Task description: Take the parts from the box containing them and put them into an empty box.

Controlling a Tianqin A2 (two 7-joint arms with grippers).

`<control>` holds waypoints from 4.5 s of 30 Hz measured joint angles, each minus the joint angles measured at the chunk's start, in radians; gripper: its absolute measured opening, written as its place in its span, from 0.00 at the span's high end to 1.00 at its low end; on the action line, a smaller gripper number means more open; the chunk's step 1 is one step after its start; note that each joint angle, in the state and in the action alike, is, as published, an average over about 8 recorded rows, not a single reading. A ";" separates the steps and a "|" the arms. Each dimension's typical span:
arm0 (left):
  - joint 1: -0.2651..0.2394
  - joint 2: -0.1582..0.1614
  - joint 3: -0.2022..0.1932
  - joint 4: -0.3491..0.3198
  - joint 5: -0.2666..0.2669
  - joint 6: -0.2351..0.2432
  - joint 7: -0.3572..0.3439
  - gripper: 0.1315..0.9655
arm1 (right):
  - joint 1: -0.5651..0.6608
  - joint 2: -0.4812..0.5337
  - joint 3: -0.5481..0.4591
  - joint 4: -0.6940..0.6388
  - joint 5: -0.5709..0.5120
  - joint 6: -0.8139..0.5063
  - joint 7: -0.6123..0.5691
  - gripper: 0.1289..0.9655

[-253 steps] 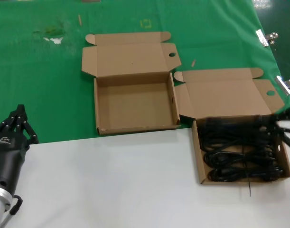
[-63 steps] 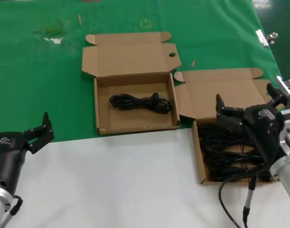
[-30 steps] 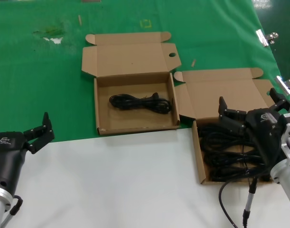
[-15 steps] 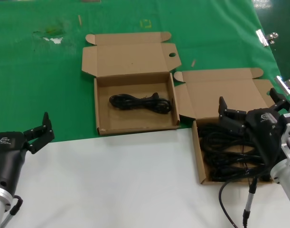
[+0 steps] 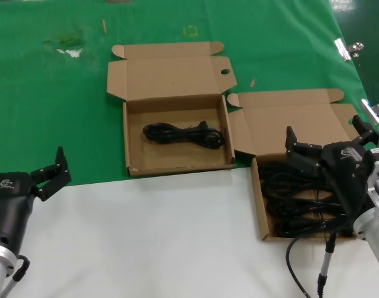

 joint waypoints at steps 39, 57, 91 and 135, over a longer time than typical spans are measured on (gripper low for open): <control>0.000 0.000 0.000 0.000 0.000 0.000 0.000 0.00 | 0.000 0.000 0.000 0.000 0.000 0.000 0.000 0.00; 0.000 0.000 0.000 0.000 0.000 0.000 0.000 0.00 | 0.000 0.000 0.000 0.000 0.000 0.000 0.000 0.00; 0.000 0.000 0.000 0.000 0.000 0.000 0.000 0.00 | 0.000 0.000 0.000 0.000 0.000 0.000 0.000 0.00; 0.000 0.000 0.000 0.000 0.000 0.000 0.000 0.00 | 0.000 0.000 0.000 0.000 0.000 0.000 0.000 0.00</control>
